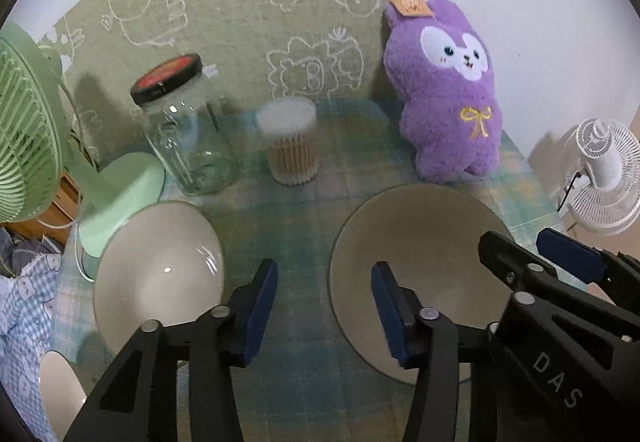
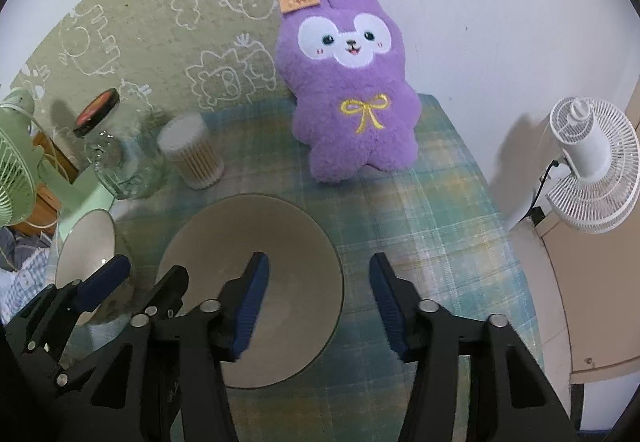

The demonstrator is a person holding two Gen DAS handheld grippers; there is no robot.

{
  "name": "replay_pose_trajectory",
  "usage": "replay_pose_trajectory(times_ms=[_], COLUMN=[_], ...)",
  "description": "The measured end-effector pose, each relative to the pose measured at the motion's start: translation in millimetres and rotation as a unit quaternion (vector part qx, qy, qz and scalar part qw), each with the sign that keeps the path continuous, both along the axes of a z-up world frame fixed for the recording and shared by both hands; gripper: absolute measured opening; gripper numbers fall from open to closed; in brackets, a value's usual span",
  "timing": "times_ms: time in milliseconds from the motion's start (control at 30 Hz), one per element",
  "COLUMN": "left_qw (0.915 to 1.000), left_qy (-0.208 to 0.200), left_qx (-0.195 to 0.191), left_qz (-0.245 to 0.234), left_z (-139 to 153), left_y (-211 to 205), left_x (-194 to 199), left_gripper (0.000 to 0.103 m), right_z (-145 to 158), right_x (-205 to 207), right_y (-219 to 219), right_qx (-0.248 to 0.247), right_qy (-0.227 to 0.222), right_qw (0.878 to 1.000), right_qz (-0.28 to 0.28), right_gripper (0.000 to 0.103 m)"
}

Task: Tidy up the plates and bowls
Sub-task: 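Move both grippers to the large cream bowl and close on its rim, then lift the cream bowl with both grippers and carry it toward the plate stack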

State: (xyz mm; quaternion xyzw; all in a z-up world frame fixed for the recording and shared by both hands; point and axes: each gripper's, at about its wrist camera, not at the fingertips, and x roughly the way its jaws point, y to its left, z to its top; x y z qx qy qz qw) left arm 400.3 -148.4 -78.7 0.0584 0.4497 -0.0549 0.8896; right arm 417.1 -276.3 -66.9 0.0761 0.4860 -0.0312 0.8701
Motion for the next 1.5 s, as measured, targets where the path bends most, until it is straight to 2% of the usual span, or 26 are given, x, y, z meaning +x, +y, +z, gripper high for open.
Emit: replay_pose_trajectory(times_ms=[167,267,333,667,1033,1500], left_qw=[0.9998,0.9996,0.9995,0.9996,0.9996,0.9994], left_qy=[0.017,0.026,0.032,0.028,0.028,0.002], left_qx=[0.004,0.000,-0.002,0.008,0.000,-0.024], left_qz=[-0.004,-0.007,-0.007,0.005,0.011,0.025], left_z=[-14.1,-20.9,-25.4,-27.2,-10.1,39.7], left_y=[-7.6,-10.8,-13.0,-15.0,-8.2,42.6], left_x=[5.7,8.6,9.0,12.0,-4.0,-62.2], left_gripper=[0.036,0.028,0.020,0.013,0.012,0.012], right_z=[-13.1,-18.2,-21.5,-26.7,-12.8,41.9], right_x=[5.7,7.9,9.7,12.3,-1.3,-53.9], right_y=[-2.0,-1.5,-1.0,-5.0,-0.9,39.7], right_qx=[0.005,0.004,0.002,-0.004,0.001,-0.003], right_qy=[0.014,0.019,0.022,0.025,0.024,0.000], right_qw=[1.000,1.000,1.000,1.000,1.000,1.000], right_qz=[0.007,0.012,0.013,0.007,0.005,0.017], right_gripper=[0.042,0.030,0.027,0.014,0.014,0.014])
